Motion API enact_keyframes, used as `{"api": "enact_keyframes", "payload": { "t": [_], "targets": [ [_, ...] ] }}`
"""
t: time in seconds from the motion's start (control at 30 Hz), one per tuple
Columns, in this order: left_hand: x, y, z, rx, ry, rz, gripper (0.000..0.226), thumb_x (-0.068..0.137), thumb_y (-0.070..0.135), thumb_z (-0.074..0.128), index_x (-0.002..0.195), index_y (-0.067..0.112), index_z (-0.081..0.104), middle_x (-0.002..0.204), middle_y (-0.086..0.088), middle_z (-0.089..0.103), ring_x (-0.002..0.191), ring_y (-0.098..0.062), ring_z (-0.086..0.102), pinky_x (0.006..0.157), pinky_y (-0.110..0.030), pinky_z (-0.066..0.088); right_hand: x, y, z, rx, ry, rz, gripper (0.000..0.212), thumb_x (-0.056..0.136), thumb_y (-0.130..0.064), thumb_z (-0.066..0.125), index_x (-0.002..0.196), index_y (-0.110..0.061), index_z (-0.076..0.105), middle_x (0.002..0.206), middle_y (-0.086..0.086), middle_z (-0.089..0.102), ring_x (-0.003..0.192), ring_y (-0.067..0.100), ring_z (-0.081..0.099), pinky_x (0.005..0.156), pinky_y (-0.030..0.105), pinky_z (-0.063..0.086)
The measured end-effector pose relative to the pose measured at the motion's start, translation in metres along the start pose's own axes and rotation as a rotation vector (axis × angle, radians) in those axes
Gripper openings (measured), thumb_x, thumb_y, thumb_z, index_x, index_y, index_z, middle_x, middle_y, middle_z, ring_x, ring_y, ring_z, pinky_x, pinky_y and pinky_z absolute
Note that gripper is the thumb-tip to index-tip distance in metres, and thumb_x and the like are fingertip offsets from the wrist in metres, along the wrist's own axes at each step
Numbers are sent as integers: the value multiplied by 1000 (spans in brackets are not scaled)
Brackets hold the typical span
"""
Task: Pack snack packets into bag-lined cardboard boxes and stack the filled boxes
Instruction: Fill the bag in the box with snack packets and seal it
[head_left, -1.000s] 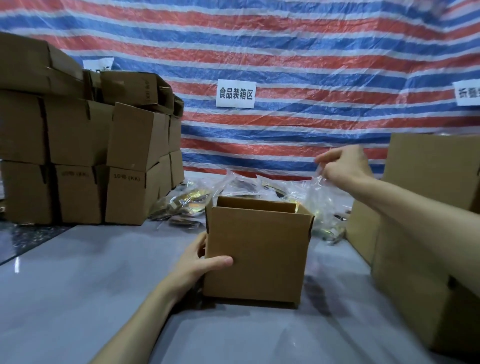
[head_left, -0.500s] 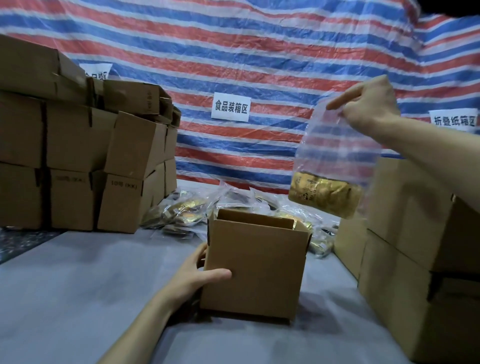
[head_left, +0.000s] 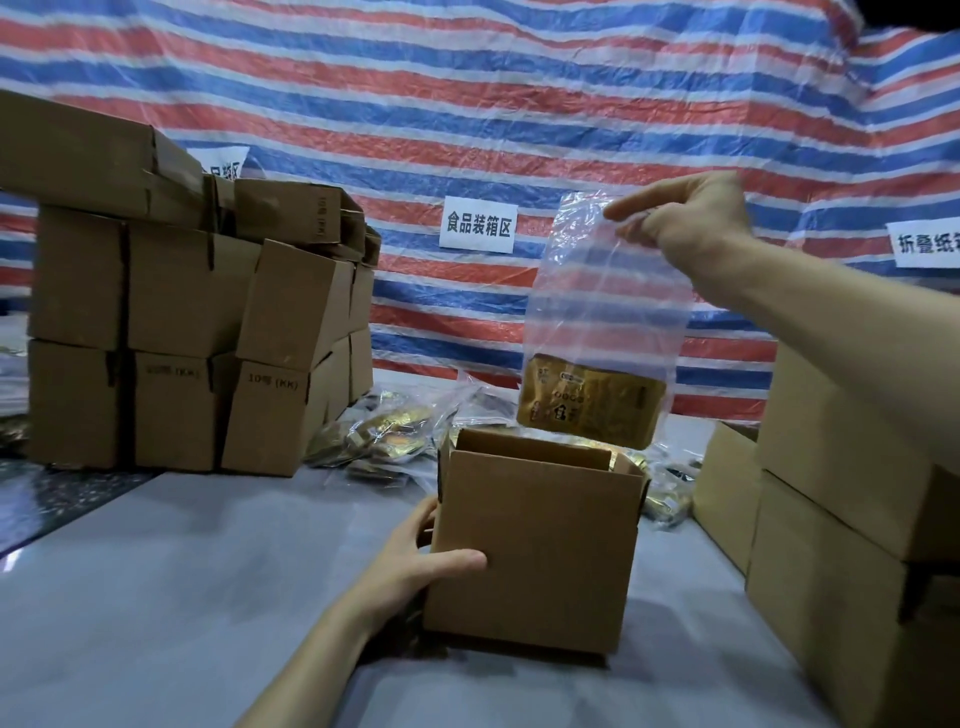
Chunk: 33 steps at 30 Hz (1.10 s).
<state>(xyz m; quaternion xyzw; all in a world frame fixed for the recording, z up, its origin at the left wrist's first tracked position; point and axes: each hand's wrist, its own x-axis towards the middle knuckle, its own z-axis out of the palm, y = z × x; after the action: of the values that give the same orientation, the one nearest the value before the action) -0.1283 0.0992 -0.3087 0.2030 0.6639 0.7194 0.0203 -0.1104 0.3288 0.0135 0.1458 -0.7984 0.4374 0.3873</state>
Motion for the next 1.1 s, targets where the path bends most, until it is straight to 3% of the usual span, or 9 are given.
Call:
{"api": "enact_keyframes", "payload": {
  "t": [0.17,0.33,0.4,0.53,0.7,0.87,0.93,1.0,1.1],
  "targets": [
    [1,0,0,-2,-6,-4,87,55,38,92,134,22,57,124,-3,72,116,-23,68,99,-45,56,-2,0,15,57,-12,32,36,83,6,71,68,-27,78,91,-3,76,104,18,70,95,33,58],
    [2,-2,0,-31,-23,-12,87,56,35,92,134,22,57,124,-4,72,115,-25,69,93,-41,58,-15,-1,28,54,-82,-5,36,83,6,72,69,-27,76,94,-1,76,97,13,69,90,24,57],
    [2,-3,0,-44,-27,-11,86,57,33,92,134,21,57,124,-6,72,114,-26,69,91,-40,59,-24,2,32,18,-171,-31,37,83,9,70,71,-26,76,96,3,76,94,12,69,88,24,58],
    [3,-6,-1,-60,-25,-11,87,57,32,94,135,20,57,126,-10,71,116,-30,68,98,-49,56,-51,20,41,-74,-414,-68,39,82,19,63,69,-16,75,73,-2,73,73,10,70,75,25,62],
    [5,-7,-1,-49,-24,-10,89,55,38,97,134,23,58,127,-8,71,118,-29,68,98,-48,55,-84,66,51,-115,-531,-26,34,83,25,60,86,-9,58,85,22,70,81,33,73,73,34,63],
    [5,-8,-2,-43,-17,-8,85,57,35,96,133,22,59,127,-10,70,118,-31,67,100,-52,54,-80,89,48,-300,-565,14,30,82,-15,84,106,-18,67,95,-2,71,85,10,69,75,25,57],
    [5,-8,-2,-46,-18,-7,83,58,34,95,133,23,60,127,-10,70,117,-30,67,100,-52,54,-78,91,43,-367,-692,51,13,89,-28,77,92,-15,76,82,-4,76,76,9,72,65,19,53],
    [5,-7,-2,-45,-23,-5,84,57,36,96,133,24,60,126,-9,71,117,-29,68,98,-49,55,-78,90,38,-333,-783,67,16,94,-31,70,88,-18,77,80,-8,77,77,8,74,63,16,53],
    [5,-7,-1,-43,-19,-9,88,55,39,97,133,23,59,127,-8,71,117,-29,68,95,-45,57,-75,76,27,-229,-879,79,24,92,-37,69,95,-14,76,89,-4,79,84,14,76,79,28,61]
  ]
}}
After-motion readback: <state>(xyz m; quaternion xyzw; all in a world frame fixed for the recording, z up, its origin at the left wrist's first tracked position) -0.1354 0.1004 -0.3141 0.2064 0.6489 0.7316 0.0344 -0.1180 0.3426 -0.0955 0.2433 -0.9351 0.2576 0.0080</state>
